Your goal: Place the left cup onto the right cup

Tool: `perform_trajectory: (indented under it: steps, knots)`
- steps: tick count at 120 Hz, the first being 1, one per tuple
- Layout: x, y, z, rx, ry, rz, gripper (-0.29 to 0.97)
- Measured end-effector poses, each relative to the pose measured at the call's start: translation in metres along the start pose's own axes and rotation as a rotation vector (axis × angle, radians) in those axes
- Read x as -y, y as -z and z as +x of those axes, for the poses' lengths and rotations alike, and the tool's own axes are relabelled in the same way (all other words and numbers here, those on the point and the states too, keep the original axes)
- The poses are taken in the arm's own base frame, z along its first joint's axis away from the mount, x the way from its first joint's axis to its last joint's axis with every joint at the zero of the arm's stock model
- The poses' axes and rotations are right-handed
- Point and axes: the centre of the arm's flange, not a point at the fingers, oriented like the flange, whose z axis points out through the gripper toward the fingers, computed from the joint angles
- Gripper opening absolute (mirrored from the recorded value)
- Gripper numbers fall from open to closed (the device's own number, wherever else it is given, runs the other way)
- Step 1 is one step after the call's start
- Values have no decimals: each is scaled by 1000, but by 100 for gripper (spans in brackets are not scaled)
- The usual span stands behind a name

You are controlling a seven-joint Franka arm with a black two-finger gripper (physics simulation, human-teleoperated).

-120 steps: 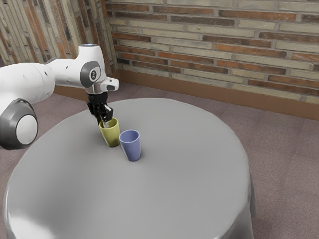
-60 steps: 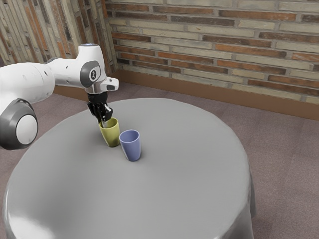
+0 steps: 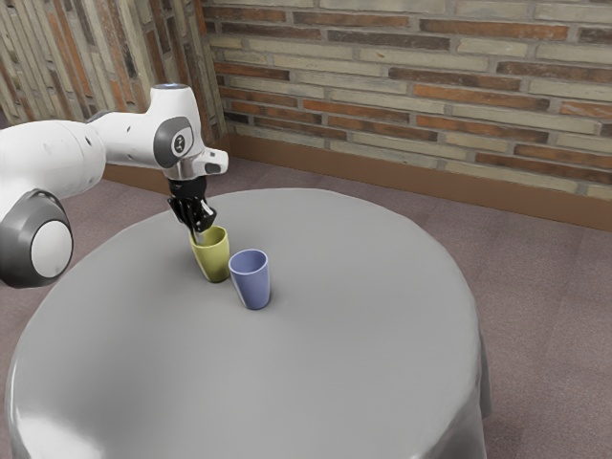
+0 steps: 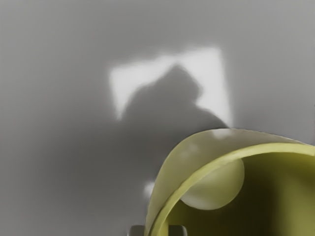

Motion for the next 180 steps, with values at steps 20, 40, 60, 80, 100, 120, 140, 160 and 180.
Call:
perform_trajectory:
  steps: [20,40,60,80,100,120,140,160,180]
  knots:
    - [0,0,0,-2,0,1,-9]
    - [-1,4,0,-8,-1,4,-10]
    - [-2,13,-1,-16,-1,9,-11]
    - [-4,30,-5,-31,-1,15,-11]
    - [-6,56,-9,-59,-1,27,-11]
    - [-11,73,-15,-69,-4,30,-11]
    - [-18,87,-21,-77,-11,31,-11]
    - [-23,105,-30,-82,-12,33,-11]
    - [-28,121,-38,-86,-16,33,-11]
